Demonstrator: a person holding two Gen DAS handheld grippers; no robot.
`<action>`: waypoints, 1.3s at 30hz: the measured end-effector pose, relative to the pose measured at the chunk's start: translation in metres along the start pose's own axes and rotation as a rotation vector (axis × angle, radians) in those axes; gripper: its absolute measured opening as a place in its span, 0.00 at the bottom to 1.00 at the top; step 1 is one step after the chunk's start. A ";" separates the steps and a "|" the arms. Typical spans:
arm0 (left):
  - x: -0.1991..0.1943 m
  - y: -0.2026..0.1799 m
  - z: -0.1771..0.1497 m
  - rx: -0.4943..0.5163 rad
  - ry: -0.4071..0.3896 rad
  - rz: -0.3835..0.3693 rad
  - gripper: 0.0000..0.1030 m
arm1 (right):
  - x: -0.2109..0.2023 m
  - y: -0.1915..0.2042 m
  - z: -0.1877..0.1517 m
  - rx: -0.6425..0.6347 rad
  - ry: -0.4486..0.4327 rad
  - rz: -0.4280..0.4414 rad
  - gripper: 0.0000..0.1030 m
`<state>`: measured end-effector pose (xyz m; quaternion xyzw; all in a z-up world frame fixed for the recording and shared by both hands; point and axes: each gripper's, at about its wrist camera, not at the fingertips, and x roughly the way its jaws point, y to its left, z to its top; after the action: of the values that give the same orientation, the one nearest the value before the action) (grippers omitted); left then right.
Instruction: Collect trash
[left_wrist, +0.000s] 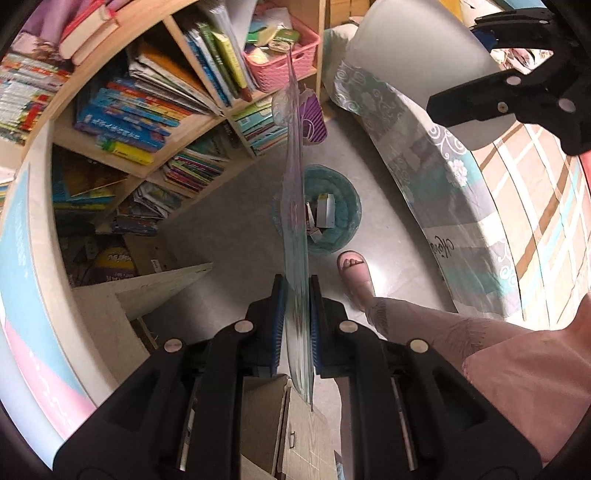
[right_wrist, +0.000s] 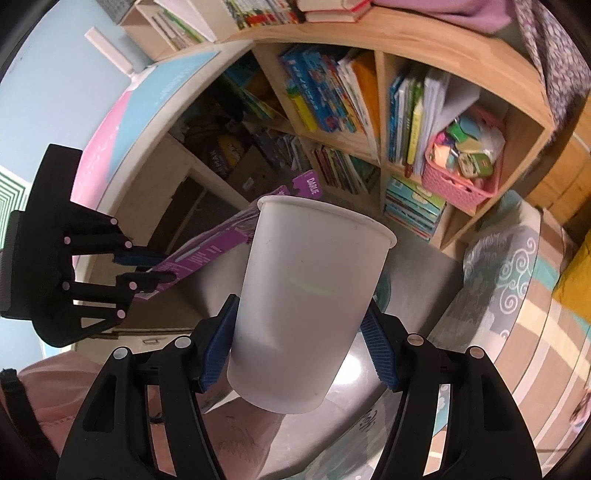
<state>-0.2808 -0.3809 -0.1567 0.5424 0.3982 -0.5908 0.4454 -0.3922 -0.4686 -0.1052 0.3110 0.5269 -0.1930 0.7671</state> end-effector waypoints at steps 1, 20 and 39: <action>0.003 -0.001 0.003 0.001 0.006 -0.003 0.11 | 0.001 -0.003 -0.001 0.006 0.000 0.003 0.63; 0.010 0.011 0.041 -0.019 -0.017 0.010 0.70 | -0.007 -0.060 -0.004 0.117 -0.019 0.001 0.84; -0.035 0.047 -0.021 -0.170 -0.081 0.108 0.70 | -0.006 -0.002 0.027 -0.048 -0.023 0.041 0.84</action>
<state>-0.2289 -0.3706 -0.1235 0.4987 0.3988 -0.5515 0.5367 -0.3772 -0.4881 -0.0931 0.3011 0.5162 -0.1680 0.7840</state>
